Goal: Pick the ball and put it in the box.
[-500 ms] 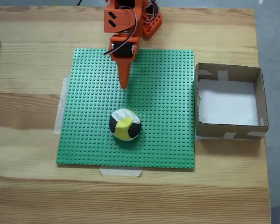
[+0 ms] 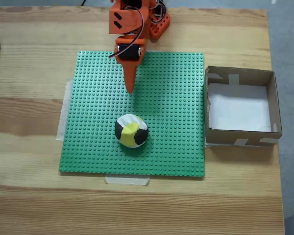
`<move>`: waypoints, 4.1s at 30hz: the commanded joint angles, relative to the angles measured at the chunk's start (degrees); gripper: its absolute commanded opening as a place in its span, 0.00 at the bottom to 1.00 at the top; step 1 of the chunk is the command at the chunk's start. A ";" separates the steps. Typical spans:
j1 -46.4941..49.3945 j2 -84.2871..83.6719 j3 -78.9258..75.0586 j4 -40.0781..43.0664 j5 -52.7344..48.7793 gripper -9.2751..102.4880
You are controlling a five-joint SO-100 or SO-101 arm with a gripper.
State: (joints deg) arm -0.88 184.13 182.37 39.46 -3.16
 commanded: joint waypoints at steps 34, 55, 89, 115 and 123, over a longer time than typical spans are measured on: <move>0.35 0.53 1.41 -0.79 0.18 0.08; 0.35 0.53 1.41 -0.79 0.35 0.08; 1.58 -25.58 -26.63 -1.76 3.87 0.08; 1.32 -71.89 -75.67 17.31 6.94 0.08; 0.97 -84.99 -90.97 24.26 6.68 0.08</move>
State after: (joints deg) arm 0.26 100.99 97.82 62.05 3.96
